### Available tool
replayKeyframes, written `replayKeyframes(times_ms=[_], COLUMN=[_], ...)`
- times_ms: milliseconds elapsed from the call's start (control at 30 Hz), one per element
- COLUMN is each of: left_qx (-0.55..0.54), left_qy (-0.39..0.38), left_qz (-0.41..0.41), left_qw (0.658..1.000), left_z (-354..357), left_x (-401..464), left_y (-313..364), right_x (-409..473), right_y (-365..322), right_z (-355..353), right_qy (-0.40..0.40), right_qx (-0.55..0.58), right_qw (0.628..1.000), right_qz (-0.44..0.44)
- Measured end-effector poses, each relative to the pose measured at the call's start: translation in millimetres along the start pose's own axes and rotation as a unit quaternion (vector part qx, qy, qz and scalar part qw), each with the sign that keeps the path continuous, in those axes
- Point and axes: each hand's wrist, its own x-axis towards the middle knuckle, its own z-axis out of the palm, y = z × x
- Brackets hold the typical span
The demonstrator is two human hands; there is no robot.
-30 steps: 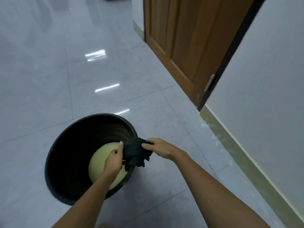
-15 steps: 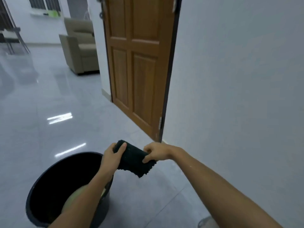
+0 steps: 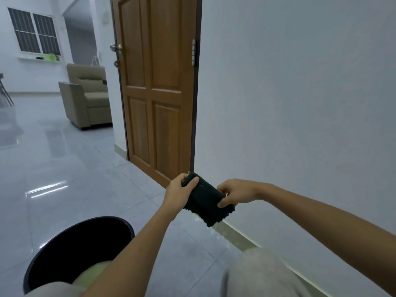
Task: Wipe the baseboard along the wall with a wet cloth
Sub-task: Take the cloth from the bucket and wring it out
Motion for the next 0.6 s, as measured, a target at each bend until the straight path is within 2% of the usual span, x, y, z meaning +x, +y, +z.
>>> replayKeyframes(times_ms=[67, 200, 300, 467, 600], left_qx=[0.004, 0.013, 0.047, 0.071, 0.043], left_qy=[0.003, -0.018, -0.026, 0.006, 0.042], left_qz=[-0.002, -0.008, -0.02, -0.032, -0.046], left_qw=[1.0, 1.0, 0.998, 0.997, 0.997], left_z=[-3, -16, -18, -8, 21], left_x=[3, 14, 24, 76, 128], left_y=[-3, -18, -41, -101, -170], right_x=[11, 40, 77, 144, 194], right_y=[-4, -13, -1, 38, 86], right_z=[9, 34, 63, 105, 123], right_qy=[-0.024, -0.077, -0.091, -0.031, -0.015], right_qx=[0.013, 0.146, 0.191, 0.319, 0.436], right_qw=[1.0, 0.986, 0.977, 0.947, 0.899], right_qz=[-0.001, -0.011, -0.003, 0.015, 0.037])
